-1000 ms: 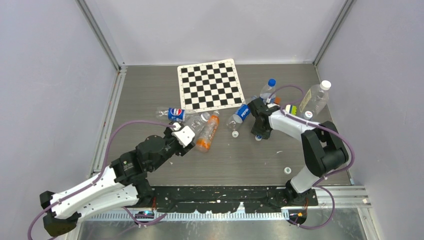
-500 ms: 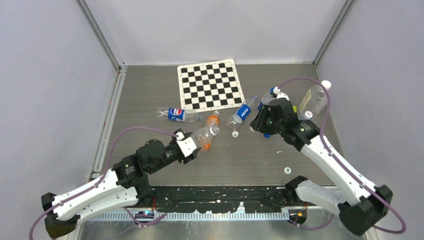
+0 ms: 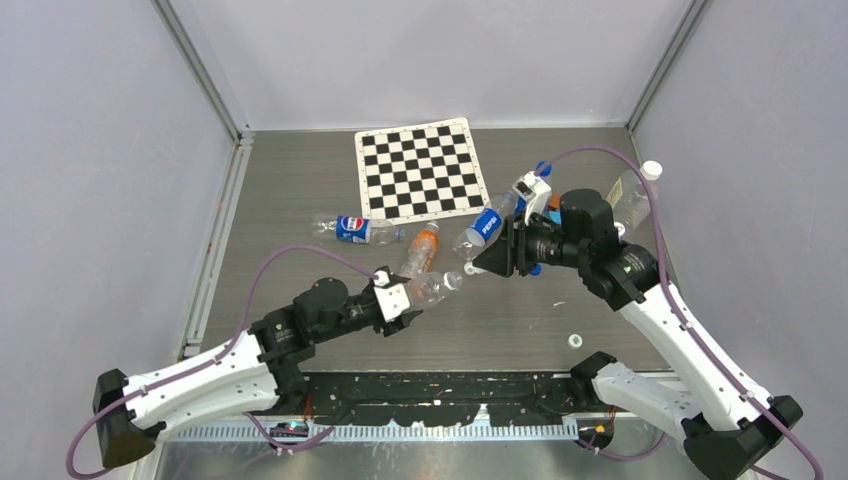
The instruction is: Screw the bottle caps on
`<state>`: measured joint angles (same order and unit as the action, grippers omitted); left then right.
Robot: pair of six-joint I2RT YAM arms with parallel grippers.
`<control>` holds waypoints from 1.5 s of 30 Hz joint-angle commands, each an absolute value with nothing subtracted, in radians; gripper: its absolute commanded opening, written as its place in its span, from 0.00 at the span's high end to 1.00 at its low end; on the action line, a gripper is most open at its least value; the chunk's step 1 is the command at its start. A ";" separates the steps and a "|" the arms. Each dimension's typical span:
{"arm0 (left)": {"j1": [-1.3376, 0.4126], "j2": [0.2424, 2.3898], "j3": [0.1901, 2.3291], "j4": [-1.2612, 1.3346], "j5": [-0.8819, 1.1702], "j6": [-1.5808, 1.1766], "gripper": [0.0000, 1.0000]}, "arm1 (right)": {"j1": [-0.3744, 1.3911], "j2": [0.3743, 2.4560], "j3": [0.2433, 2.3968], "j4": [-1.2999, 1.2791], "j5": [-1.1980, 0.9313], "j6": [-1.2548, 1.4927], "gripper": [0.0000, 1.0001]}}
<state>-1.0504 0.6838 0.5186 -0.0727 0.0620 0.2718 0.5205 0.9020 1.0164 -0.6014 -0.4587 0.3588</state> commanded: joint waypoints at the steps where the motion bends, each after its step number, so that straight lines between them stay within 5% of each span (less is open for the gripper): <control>1: -1.048 0.700 0.511 0.110 0.117 0.226 0.55 | 0.525 0.932 1.090 -0.505 -0.687 0.315 0.99; 9: -1.048 0.746 0.510 0.169 0.094 0.182 0.60 | 0.524 0.952 1.096 -0.475 -0.816 0.310 0.99; 45: -1.048 0.807 0.622 0.048 0.188 0.222 0.63 | 0.582 1.025 1.123 -0.638 -0.799 0.162 0.99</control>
